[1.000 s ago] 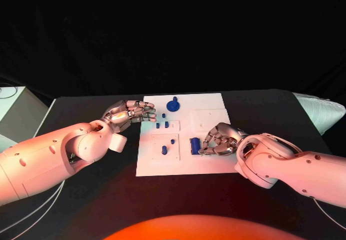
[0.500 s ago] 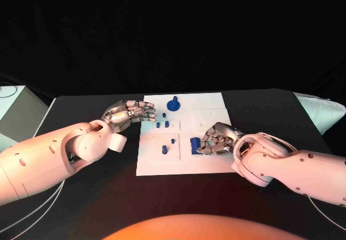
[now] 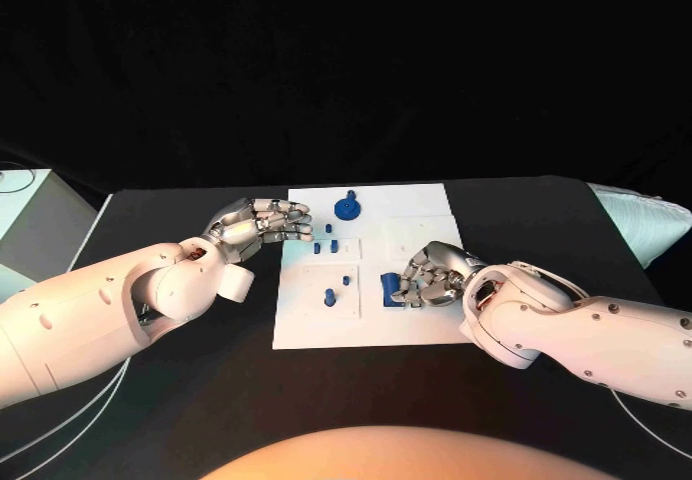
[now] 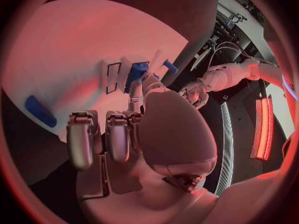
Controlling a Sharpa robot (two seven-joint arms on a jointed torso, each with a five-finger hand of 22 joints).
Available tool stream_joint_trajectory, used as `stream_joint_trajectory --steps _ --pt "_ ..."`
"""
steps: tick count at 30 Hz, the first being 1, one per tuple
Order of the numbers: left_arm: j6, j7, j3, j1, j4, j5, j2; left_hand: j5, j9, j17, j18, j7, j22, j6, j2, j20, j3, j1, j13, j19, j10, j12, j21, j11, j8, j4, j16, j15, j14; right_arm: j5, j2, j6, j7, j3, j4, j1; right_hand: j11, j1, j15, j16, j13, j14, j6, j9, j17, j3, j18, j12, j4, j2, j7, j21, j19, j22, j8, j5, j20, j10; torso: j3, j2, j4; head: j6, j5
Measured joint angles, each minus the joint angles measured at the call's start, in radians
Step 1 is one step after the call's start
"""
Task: Assemble the parts on the task board
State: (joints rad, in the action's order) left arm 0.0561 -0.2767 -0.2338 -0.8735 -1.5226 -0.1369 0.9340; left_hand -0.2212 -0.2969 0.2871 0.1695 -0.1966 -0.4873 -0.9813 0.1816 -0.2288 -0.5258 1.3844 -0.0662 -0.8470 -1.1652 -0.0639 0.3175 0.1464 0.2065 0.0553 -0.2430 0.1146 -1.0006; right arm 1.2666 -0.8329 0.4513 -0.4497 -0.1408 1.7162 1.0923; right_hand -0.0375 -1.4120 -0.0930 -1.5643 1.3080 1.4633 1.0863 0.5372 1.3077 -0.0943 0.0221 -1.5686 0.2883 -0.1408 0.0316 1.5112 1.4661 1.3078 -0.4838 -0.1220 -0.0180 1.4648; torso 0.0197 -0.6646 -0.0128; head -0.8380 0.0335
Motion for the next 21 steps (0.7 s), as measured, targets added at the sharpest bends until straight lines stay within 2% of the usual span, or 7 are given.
stream_joint_trajectory --steps 2,4,7,11,13,21 --pt "0.0 0.0 0.0 0.0 0.0 0.0 0.0 0.0 0.0 0.0 0.0 0.0 0.0 0.0 0.0 0.0 0.0 0.0 0.0 0.0 0.0 0.0 0.0 0.0 0.0 0.0 0.0 0.0 0.0 0.001 -0.004 0.003 0.002 0.0 0.002 -0.001 0.0 0.002 0.0 0.0 0.0 0.0 -0.001 0.002 0.0 0.0 0.0 0.0 0.0 -0.002 -0.001 0.0 0.0 0.0 -0.004 0.0 0.0 0.0 0.0003 0.0 -0.0001 0.0 0.001" --pt "0.0 0.0 0.0 0.0 0.0 0.0 0.001 0.0 0.0 0.0 0.0 0.0 0.0 0.0 0.0 0.0 0.0 0.0 0.0 0.0 0.0 0.0 0.0 0.0 0.0 0.0 0.0 0.0 0.0 0.001 -0.011 0.008 0.006 0.0 0.007 -0.003 0.0 0.016 0.0 0.0 0.0 0.0 -0.005 0.003 0.0 0.0 0.0 0.0 0.0 -0.016 -0.002 0.0 0.0 0.0 -0.004 0.0 0.0 0.0 0.0005 0.0 -0.0001 0.001 0.001" --pt "0.0 0.0 0.0 0.0 0.0 0.0 0.001 0.0 0.0 0.0 0.0 0.0 0.0 0.0 0.0 0.0 0.0 0.0 0.0 0.0 0.0 0.0 0.0 0.0 0.0 0.0 0.0 0.0 0.0 -0.003 -0.027 0.021 0.018 0.0 0.019 -0.005 0.0 0.041 0.0 0.0 0.0 0.0 -0.03 0.0 0.0 0.004 0.0 0.0 0.004 -0.02 0.008 0.0 0.0 0.0 -0.002 0.0 0.0 0.0 0.0006 0.0 -0.0001 0.001 0.003" --pt "0.0 0.0 0.0 0.001 0.0 0.0 0.003 0.0 0.0 0.0 0.0 0.0 0.0 0.0 0.0 0.0 0.0 0.0 0.0 0.0 0.0 0.0 0.0 0.0 0.0 0.0 0.0 0.0 0.0 -0.017 -0.061 0.043 0.043 0.001 0.04 -0.006 0.016 0.057 0.004 0.0 0.0 0.003 -0.067 -0.016 0.0 0.004 0.0 0.0 0.004 -0.023 0.028 0.0 0.0 0.0 0.032 -0.002 0.0 0.002 0.0006 0.0 -0.0008 0.003 0.003" --pt "0.0 0.001 0.0 0.001 0.0 0.0 0.003 0.0 0.0 0.0 0.0 0.0 0.0 0.0 0.0 0.0 0.0 0.0 0.0 0.0 0.0 0.0 0.0 0.0 0.0 0.0 0.0 0.0 0.0 -0.026 -0.084 0.055 0.058 0.003 0.053 -0.005 0.025 0.057 0.014 0.0 0.0 0.003 -0.083 -0.025 0.0 0.004 0.0 0.0 0.004 -0.023 0.036 0.0 0.0 0.0 0.048 -0.004 -0.002 0.0 0.0006 0.0 -0.0014 0.004 0.003" --pt "0.0 0.001 0.0 0.001 0.0 0.0 0.005 0.0 0.0 0.0 0.0 0.0 0.0 0.0 0.0 0.0 0.0 0.0 0.0 0.0 0.0 0.0 0.0 0.0 0.0 0.0 0.0 0.0 0.0 -0.052 -0.176 0.08 0.101 0.009 0.062 0.014 0.035 0.057 0.024 0.0 0.0 0.001 -0.1 -0.045 0.0 0.004 0.0 0.0 0.004 -0.023 0.051 0.0 0.0 0.0 0.086 -0.004 -0.015 0.002 0.0001 0.001 -0.0036 0.007 -0.004"
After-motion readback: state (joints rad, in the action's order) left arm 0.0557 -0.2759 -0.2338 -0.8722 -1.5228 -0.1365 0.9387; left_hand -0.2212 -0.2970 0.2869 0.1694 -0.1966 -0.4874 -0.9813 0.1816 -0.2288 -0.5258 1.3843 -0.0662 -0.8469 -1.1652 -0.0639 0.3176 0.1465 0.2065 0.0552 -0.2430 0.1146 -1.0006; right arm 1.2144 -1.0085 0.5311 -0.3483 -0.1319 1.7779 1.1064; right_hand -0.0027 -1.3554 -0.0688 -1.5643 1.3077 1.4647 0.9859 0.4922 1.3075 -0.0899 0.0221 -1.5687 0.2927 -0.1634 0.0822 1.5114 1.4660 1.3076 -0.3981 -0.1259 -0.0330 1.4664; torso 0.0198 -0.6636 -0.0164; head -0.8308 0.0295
